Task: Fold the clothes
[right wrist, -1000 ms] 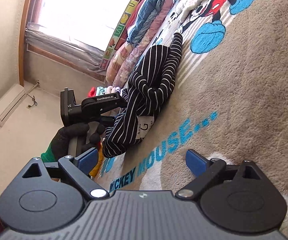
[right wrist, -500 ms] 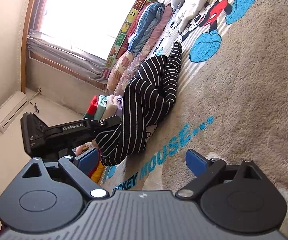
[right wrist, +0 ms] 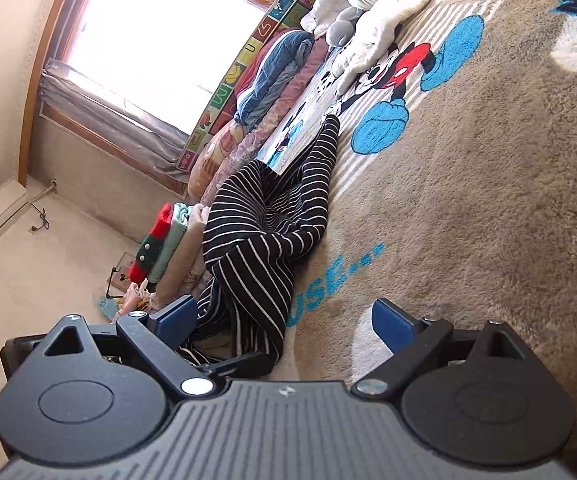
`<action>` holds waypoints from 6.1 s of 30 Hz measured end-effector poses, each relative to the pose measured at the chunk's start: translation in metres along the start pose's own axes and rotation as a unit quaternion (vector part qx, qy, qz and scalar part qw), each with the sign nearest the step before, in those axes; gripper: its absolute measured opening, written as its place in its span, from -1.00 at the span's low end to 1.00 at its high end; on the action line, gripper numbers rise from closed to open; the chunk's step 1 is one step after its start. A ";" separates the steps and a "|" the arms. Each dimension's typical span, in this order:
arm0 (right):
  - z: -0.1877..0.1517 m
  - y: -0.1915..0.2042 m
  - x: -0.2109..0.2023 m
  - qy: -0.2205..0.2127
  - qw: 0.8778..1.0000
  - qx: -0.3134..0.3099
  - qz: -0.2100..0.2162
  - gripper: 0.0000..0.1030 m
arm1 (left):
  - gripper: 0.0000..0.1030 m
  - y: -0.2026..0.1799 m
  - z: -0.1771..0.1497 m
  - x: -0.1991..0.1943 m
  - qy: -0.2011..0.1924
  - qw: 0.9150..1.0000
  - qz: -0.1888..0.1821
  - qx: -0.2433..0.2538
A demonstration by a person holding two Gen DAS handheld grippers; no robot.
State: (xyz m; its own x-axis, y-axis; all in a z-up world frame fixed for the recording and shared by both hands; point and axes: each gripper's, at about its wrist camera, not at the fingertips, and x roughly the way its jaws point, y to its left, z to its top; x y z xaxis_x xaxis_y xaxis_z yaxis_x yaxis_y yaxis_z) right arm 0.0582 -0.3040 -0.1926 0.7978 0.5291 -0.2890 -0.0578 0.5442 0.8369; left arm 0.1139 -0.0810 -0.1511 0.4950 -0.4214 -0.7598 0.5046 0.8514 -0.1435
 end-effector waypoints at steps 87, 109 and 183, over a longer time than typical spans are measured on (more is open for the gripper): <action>-0.036 0.035 0.039 0.110 0.981 -0.087 -0.132 -0.83 | -0.80 0.084 -0.099 -0.069 -0.018 0.934 0.017 -0.358; 0.018 -0.010 0.021 -0.041 0.988 -0.125 -0.079 0.63 | -0.07 0.192 0.011 -0.064 -0.108 0.929 0.097 -0.342; -0.001 -0.006 0.052 -0.067 0.970 -0.220 -0.080 1.00 | -0.96 0.341 -0.029 -0.149 -0.218 0.884 0.187 -0.368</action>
State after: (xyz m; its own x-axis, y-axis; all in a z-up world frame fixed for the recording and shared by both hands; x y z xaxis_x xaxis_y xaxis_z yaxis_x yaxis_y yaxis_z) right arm 0.0997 -0.2787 -0.2128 0.8871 0.3407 -0.3115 -0.1532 0.8537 0.4977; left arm 0.1913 0.2810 -0.1048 0.8365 -0.0114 -0.5478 -0.2698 0.8616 -0.4299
